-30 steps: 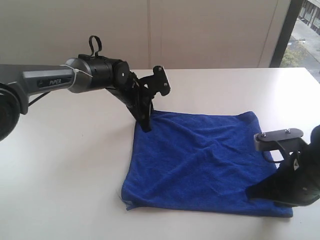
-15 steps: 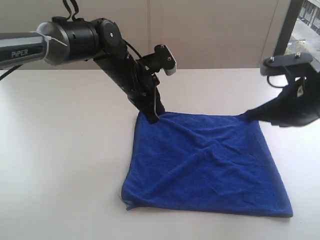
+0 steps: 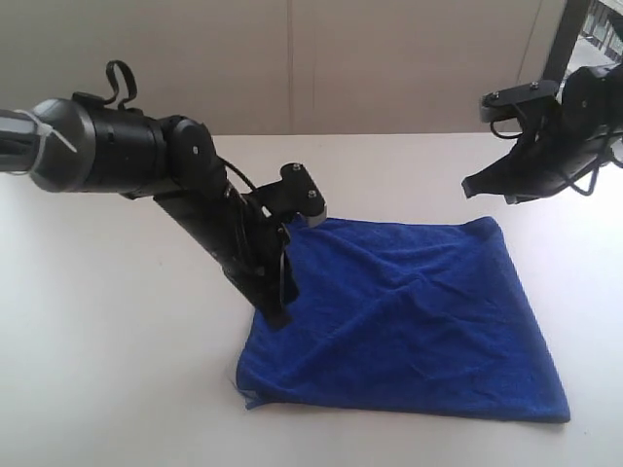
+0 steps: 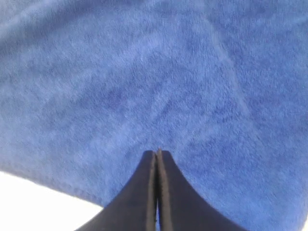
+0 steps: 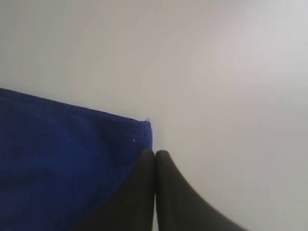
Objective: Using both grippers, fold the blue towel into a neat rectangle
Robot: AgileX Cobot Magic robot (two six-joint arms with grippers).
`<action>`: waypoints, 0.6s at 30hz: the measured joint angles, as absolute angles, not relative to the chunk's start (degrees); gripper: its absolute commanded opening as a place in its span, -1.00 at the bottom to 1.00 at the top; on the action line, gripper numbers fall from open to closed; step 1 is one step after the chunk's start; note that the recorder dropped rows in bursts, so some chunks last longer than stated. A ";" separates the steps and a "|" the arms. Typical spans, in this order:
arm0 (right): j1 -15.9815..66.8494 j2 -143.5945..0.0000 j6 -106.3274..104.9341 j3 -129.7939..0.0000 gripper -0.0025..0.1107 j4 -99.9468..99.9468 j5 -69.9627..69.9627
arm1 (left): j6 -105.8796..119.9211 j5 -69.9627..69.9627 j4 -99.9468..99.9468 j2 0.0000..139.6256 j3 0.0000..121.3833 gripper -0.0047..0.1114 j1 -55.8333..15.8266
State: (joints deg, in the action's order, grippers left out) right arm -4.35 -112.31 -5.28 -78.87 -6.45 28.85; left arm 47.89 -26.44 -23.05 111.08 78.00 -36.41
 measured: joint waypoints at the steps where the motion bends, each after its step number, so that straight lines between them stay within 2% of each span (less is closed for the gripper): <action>1: -4.35 -113.81 -5.46 -80.11 -0.96 -6.36 29.00 | 47.62 -25.88 -23.09 110.58 76.76 -0.92 -36.41; 8: -4.35 -121.23 -8.56 -86.57 -0.96 -3.01 30.50 | 46.71 -22.72 -24.78 108.59 71.27 -0.92 -36.41; 18: -4.35 -123.75 -15.92 -88.35 -0.96 5.67 31.13 | 46.59 -21.63 -29.37 108.54 64.95 -0.92 -36.54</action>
